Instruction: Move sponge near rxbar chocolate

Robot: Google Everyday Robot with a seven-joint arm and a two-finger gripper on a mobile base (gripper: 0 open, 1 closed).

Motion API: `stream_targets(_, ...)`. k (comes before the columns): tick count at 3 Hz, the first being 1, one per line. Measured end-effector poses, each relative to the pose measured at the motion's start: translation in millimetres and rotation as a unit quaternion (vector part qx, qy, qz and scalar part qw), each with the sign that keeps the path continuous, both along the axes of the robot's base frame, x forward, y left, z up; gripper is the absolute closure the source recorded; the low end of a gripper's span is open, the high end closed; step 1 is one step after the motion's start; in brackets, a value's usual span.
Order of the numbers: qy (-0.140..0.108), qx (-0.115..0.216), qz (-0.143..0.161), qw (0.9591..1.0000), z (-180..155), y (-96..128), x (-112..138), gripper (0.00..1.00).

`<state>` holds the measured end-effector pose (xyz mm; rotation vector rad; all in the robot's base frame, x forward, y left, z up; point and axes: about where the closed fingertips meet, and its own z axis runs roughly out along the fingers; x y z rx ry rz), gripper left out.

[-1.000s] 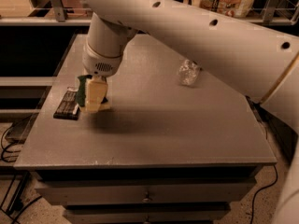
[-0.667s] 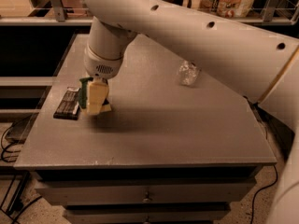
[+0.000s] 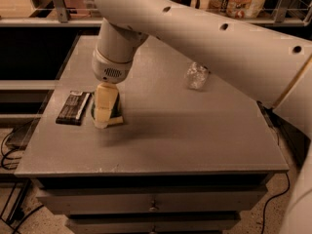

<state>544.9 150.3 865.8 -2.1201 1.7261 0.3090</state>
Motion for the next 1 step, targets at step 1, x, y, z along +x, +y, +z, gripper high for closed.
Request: stream_targets(1,0.0,0.0,0.0,1.0,0.0,0.0,0.0,0.0)
